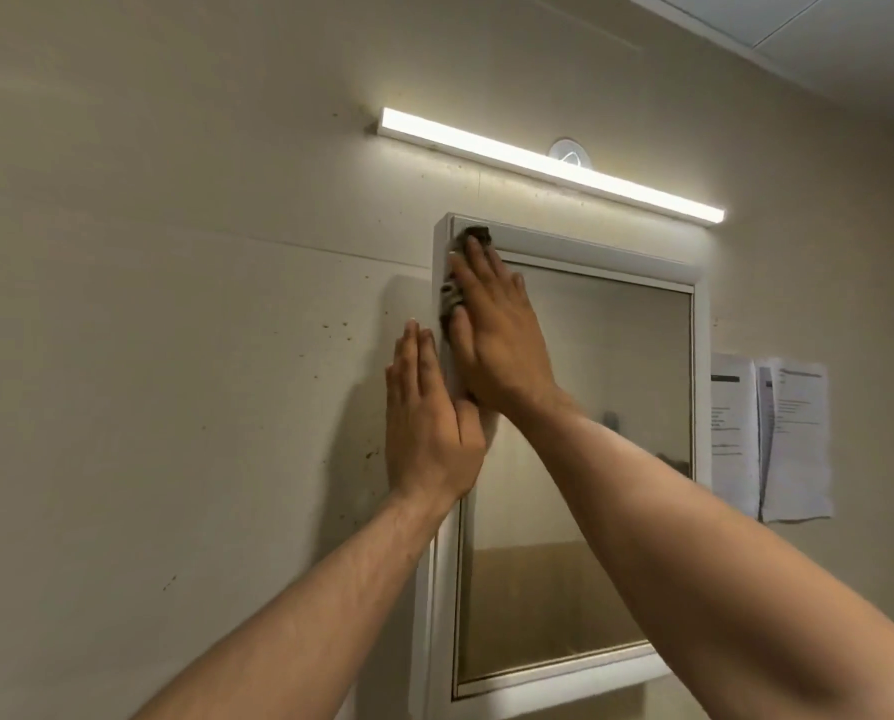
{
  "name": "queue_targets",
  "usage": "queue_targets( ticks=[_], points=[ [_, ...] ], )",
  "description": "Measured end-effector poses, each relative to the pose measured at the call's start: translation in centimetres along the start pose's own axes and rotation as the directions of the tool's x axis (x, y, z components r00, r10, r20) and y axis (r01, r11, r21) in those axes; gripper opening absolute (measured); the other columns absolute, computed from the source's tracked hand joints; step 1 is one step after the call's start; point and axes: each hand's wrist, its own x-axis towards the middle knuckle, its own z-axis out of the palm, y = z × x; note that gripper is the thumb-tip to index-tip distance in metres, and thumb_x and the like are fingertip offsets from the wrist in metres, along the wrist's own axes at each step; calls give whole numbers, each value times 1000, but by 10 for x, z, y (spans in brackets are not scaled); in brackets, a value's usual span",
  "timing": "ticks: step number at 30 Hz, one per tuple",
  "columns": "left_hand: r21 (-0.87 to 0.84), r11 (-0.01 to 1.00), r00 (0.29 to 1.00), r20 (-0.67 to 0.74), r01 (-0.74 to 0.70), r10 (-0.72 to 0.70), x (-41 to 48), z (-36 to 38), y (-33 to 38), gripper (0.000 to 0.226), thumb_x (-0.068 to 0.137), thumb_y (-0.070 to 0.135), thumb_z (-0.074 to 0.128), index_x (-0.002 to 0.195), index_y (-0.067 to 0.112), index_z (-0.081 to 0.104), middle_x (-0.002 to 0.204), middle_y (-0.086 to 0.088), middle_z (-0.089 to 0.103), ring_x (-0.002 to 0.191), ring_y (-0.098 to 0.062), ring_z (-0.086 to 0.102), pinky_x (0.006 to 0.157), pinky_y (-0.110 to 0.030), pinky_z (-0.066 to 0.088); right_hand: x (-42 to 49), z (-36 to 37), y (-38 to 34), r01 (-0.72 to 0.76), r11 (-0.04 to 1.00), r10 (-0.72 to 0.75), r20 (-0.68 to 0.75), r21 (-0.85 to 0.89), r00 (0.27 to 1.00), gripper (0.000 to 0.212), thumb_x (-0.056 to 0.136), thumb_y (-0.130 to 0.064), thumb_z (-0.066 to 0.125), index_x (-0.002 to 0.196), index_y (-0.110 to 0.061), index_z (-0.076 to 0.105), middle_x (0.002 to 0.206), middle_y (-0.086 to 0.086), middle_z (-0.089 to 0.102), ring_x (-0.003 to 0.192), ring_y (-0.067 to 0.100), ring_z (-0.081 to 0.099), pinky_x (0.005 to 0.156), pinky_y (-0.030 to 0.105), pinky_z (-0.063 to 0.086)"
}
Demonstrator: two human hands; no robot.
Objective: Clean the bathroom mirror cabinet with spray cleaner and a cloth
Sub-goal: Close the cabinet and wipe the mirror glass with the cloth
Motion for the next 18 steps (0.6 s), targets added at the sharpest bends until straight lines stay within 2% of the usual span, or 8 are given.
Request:
queue_targets(
  ticks=[3, 7, 10, 13, 14, 15, 17, 18],
  points=[
    [75, 993, 995, 35, -94, 91, -7, 9, -1, 74, 105, 45, 30, 165, 17, -5, 173, 3, -12, 157, -6, -14, 130, -41, 2, -19, -17, 52, -236, 971, 231, -128, -23, 964, 55, 102, -31, 37, 156, -20, 37, 168, 1, 25, 156, 19, 16, 125, 52, 17],
    [107, 982, 988, 19, -154, 153, -9, 16, -3, 76, 105, 48, 26, 164, 14, -7, 172, 1, -15, 158, -12, -12, 130, -40, 0, -65, -49, 136, -599, 799, 598, -182, 54, 781, 48, 103, -29, 29, 144, -9, 45, 160, 12, 37, 150, 30, 28, 124, 54, 21],
    [75, 983, 985, -2, -170, 171, -10, 16, -3, 75, 105, 51, 22, 164, 11, -1, 173, -2, -8, 159, -14, -7, 130, -42, 3, -72, -55, 151, -709, 701, 710, -169, 74, 684, 49, 106, -23, 28, 149, -2, 38, 161, 17, 33, 151, 32, 24, 125, 51, 18],
    [11, 976, 974, -56, -220, 220, -12, 14, -2, 75, 105, 52, 22, 164, 7, 7, 174, -4, 1, 160, -18, 2, 130, -44, 6, -41, -41, 115, -731, 670, 736, -241, 129, 633, 48, 106, -21, 34, 150, -4, 41, 162, 17, 33, 152, 31, 25, 126, 47, 18],
    [-6, 971, 968, -78, -239, 238, -12, 13, -2, 75, 106, 52, 21, 164, 6, 9, 173, -5, 2, 160, -20, 5, 129, -45, 7, -30, -33, 93, -680, 718, 691, -261, 145, 674, 48, 105, -23, 37, 149, -6, 43, 162, 16, 34, 152, 30, 27, 126, 47, 19],
    [-18, 968, 964, -100, -251, 248, -13, 13, -3, 76, 106, 53, 21, 164, 5, 10, 173, -6, 3, 160, -21, 6, 129, -46, 7, -21, -23, 69, -581, 801, 598, -268, 148, 756, 48, 103, -24, 40, 149, -8, 45, 162, 13, 35, 152, 29, 27, 125, 45, 21],
    [-16, 967, 958, -140, -256, 251, -13, 13, -5, 75, 106, 51, 22, 163, 5, 11, 173, -6, 4, 160, -23, 7, 129, -49, 7, -13, -2, 24, -256, 961, 273, -223, 104, 936, 51, 101, -30, 45, 149, -12, 48, 164, 9, 32, 154, 24, 23, 126, 38, 19],
    [-4, 968, 957, -153, -250, 246, -14, 15, -5, 74, 106, 50, 22, 163, 5, 12, 173, -7, 4, 160, -24, 7, 128, -51, 8, -16, 5, 10, -82, 994, 94, -165, 74, 982, 54, 101, -35, 45, 151, -15, 46, 166, 6, 30, 155, 21, 20, 127, 36, 18]
  ],
)
